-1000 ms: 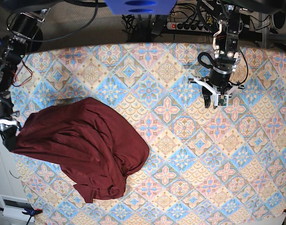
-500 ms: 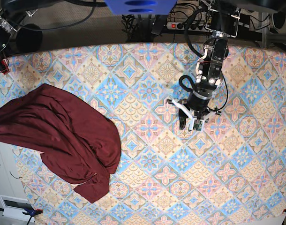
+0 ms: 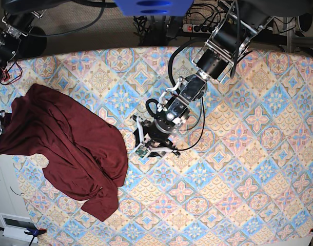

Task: Layout the t-shirt on the table in an organized manner, then fold the t-shirt properly
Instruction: 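Drag the held shirt with the right gripper toward the table edge, then grasp the shirt's loose edge with the left gripper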

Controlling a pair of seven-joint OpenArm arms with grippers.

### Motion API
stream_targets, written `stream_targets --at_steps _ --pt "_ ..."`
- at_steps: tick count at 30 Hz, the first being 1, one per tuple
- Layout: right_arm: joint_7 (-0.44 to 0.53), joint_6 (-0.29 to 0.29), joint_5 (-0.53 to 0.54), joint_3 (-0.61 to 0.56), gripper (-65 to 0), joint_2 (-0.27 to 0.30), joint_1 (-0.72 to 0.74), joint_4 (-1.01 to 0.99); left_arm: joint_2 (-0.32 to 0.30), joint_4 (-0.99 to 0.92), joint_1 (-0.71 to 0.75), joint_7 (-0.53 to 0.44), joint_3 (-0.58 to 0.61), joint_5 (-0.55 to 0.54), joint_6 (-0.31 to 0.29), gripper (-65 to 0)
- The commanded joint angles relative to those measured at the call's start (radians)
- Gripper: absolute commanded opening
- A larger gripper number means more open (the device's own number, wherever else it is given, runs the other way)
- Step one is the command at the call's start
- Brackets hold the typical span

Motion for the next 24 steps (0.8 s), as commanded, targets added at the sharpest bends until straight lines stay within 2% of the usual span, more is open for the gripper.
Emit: stream_targets --at_steps 1,3,12,17,24 --pt "0.031 0.007 0.012 0.003 -64.3 0.027 0.01 0.018 0.02 -0.032 -0.05 -0.023 0.025 0.023 0.009 -38.9" --pt "0.031 0.007 0.012 0.003 -64.3 0.009 0.012 0.018 0.043 -0.119 -0.11 -0.038 0.091 0.05 0.009 -38.9" --pt "0.031 0.007 0.012 0.003 -64.3 0.006 0.012 0.016 0.136 -0.485 -0.265 -0.173 0.295 0.059 0.009 -38.9" --pt "0.031 0.007 0.012 0.003 -64.3 0.006 0.012 0.016 0.174 -0.597 -0.311 -0.262 0.399 0.059 0.009 -38.9" --pt "0.031 0.007 0.012 0.003 -64.3 0.004 0.012 -0.007 0.174 -0.632 -0.319 -0.281 0.498 0.057 0.007 -41.3"
